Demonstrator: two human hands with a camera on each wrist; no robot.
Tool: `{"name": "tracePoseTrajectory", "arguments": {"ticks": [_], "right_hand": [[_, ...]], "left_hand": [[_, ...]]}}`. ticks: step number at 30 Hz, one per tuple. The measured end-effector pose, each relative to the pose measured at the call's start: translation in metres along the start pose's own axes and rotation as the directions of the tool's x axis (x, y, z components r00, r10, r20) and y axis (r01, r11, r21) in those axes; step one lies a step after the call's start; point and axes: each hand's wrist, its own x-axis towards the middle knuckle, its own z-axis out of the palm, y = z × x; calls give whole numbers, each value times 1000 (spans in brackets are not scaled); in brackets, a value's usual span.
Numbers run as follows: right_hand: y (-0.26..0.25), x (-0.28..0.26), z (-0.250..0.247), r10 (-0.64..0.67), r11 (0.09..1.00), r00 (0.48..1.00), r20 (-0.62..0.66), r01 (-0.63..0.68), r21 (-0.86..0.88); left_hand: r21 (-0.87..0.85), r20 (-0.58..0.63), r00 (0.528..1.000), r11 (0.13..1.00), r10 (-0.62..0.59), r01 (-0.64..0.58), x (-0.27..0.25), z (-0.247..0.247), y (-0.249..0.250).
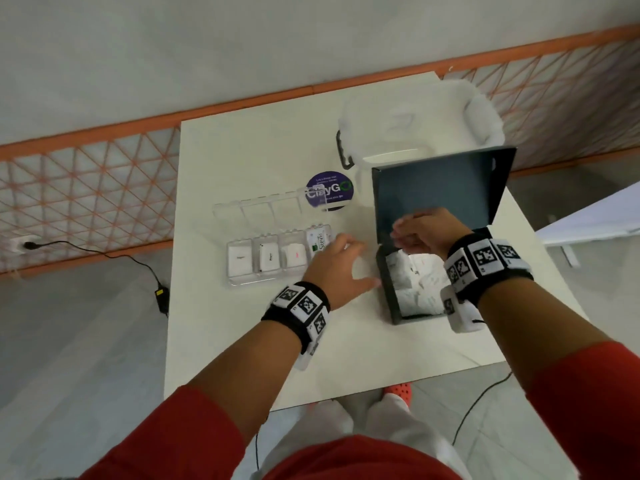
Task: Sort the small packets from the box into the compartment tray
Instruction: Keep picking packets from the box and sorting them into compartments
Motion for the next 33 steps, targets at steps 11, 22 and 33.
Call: {"name": "tracePoseTrajectory", "arguments": {"ticks": [11, 22, 33], "right_hand": [[46, 54, -54, 212, 726, 974, -81, -213, -654], [61, 65, -11, 178, 627, 963, 203, 48, -778], [30, 63, -31, 192, 247, 903, 385, 336, -909]], "left_hand": [[155, 242, 943, 968, -230, 197, 16, 64, 36], [91, 205, 936, 958, -285, 271, 12, 68, 34], [55, 199, 931, 952, -306, 301, 9, 72, 32]]}}
